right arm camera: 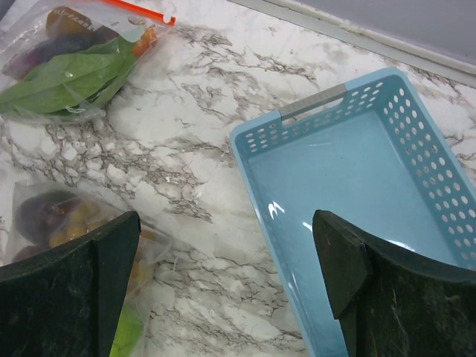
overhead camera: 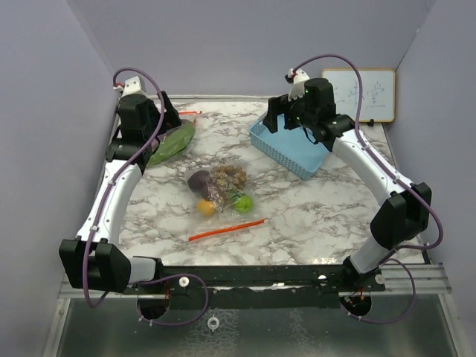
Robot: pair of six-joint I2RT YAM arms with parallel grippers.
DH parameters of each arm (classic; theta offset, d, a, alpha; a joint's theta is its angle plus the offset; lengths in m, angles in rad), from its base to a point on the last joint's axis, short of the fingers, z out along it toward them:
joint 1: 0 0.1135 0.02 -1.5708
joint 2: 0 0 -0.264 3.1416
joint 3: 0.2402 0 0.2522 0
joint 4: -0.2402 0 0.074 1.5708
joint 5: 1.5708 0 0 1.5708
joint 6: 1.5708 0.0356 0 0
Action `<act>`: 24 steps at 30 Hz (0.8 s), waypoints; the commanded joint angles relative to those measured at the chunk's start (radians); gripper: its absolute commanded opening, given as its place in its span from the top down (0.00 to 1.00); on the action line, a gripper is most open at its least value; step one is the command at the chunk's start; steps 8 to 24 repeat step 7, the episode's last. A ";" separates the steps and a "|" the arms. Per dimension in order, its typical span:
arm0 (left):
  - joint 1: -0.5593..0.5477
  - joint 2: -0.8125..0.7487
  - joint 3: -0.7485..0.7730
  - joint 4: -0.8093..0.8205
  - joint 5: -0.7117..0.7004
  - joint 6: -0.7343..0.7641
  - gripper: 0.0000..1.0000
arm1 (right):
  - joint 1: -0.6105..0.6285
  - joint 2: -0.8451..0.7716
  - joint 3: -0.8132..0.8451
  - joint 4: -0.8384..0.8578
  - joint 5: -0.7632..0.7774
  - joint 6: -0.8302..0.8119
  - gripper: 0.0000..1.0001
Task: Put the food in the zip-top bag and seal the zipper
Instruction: Reset both arms
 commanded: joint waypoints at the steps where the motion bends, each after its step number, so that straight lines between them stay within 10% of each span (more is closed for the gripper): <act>1: 0.004 0.013 0.000 -0.084 -0.168 -0.025 0.01 | 0.000 0.004 0.018 -0.015 0.057 0.035 0.00; 24: 0.004 0.033 0.011 -0.089 -0.157 -0.019 0.01 | 0.000 0.004 0.017 -0.019 0.061 0.039 0.00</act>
